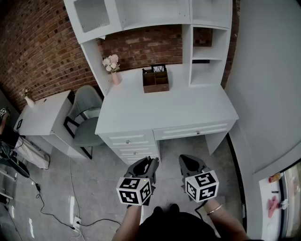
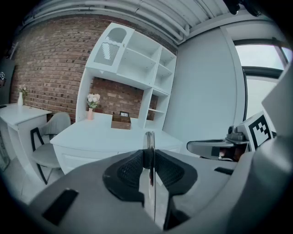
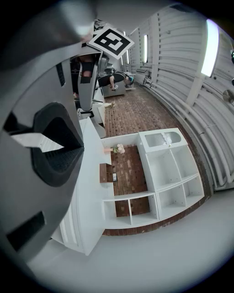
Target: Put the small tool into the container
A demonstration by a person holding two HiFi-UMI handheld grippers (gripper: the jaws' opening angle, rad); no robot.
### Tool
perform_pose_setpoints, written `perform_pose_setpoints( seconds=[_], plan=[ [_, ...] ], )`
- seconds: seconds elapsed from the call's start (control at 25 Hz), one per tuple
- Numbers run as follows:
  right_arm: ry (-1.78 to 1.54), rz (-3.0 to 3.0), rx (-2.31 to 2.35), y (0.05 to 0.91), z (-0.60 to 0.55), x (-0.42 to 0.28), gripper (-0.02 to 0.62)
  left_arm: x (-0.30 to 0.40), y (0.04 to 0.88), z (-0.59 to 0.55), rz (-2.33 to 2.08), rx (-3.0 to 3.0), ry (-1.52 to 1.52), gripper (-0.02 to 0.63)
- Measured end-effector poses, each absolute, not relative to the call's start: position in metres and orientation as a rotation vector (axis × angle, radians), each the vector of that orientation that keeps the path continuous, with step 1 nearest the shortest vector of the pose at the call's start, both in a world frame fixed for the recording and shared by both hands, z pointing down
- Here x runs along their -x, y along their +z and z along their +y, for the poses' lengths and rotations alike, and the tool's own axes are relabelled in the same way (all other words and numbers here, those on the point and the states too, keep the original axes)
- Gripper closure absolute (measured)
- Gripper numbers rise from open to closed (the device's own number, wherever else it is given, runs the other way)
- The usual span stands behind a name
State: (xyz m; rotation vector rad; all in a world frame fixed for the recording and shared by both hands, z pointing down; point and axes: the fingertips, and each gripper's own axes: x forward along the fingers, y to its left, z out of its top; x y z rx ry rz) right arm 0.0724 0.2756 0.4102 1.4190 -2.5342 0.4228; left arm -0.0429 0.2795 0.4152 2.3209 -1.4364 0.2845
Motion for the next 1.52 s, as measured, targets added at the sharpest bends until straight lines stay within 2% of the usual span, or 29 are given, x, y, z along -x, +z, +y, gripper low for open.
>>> perform_pose_setpoints(
  seconds=[0.92,1.52],
  plan=[
    [0.443,-2.545,-1.451,0.415,0.234,-0.096,0.591,0.047,0.395,0.239,-1.531,-2.329,0.223,0.52],
    [0.446,-2.509,-1.455,0.426,0.064,-0.065,0.591,0.073,0.406,0.057,-1.461,-2.345,0.215,0.519]
  ],
)
